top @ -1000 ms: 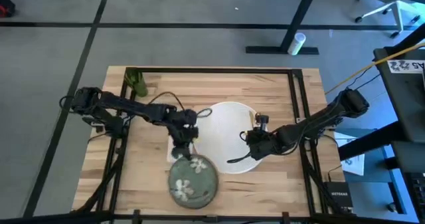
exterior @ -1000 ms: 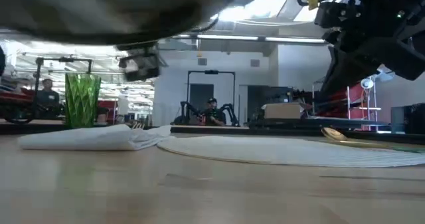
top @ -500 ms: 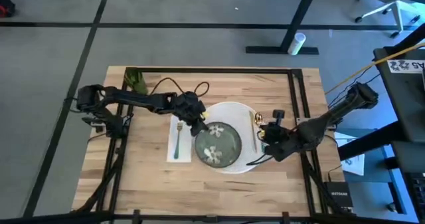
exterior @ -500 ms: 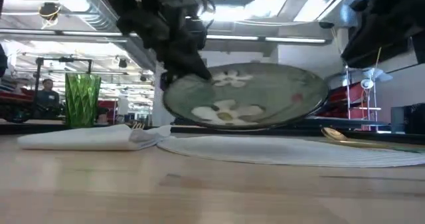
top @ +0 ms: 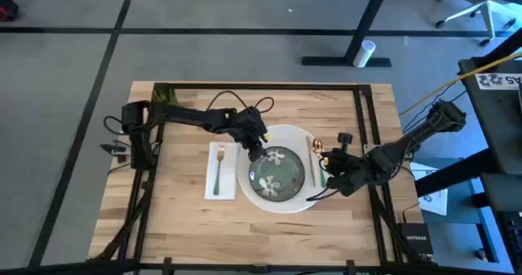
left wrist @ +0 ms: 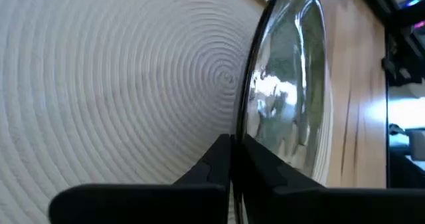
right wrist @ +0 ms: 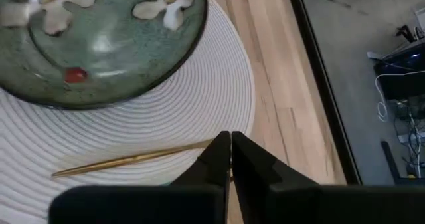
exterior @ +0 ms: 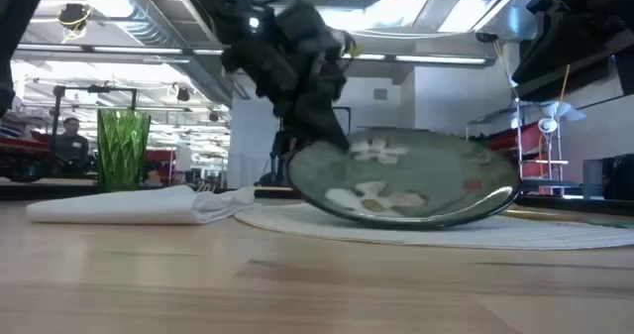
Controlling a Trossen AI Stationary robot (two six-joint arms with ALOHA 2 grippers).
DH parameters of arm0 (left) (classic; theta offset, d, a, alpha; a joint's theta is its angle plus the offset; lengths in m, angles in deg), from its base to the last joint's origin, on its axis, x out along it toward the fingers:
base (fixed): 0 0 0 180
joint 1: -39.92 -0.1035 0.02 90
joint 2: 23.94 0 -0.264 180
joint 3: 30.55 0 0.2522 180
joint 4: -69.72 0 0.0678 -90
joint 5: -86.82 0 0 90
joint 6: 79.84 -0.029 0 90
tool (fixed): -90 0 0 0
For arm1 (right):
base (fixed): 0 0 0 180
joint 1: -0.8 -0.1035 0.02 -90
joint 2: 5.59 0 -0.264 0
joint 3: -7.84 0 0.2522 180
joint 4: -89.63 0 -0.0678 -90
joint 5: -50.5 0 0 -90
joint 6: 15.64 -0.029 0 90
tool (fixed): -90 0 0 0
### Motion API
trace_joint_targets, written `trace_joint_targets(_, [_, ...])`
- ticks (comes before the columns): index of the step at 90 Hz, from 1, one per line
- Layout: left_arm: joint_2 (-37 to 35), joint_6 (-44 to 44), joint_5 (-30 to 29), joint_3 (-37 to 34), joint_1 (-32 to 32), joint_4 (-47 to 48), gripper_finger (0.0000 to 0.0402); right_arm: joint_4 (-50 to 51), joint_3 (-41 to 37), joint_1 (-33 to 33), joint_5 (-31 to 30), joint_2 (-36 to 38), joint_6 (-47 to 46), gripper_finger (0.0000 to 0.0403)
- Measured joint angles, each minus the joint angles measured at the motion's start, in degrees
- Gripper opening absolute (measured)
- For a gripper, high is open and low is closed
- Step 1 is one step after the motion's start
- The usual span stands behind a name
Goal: Set table place
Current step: Put the green plate on the white table mat to the left of the gold table knife
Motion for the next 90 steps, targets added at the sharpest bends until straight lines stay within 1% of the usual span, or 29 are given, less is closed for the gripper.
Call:
trace_joint_targets(26, [0.31, -1.22, -1.19, 0.44, -1.53, -1.39, 0.0, 0.14, 0.0, 0.02, 0.08, -0.02, 0.02, 0.0001])
trace_joint_targets(37, [0.44, -2.41, -3.1, 1.9, -2.59, -1.59, 0.0, -0.03, 0.0, 0.02, 0.08, -0.02, 0.02, 0.0001])
trace_joint_targets(65, [0.58, -5.27, -4.64, 6.57, -3.15, -1.42, 0.0, -0.2, 0.0, 0.02, 0.51, -0.02, 0.02, 0.0])
trace_joint_targets(80, [0.85, -7.0, -6.14, 6.76, -3.61, -0.63, 0.0, -0.23, 0.0, 0.04, 0.54, -0.02, 0.02, 0.0001])
trace_joint_targets(90, [1.87, -6.85, -5.88, 6.76, -4.15, -0.92, 0.0001, -0.27, 0.0, 0.04, 0.54, -0.04, 0.02, 0.0001])
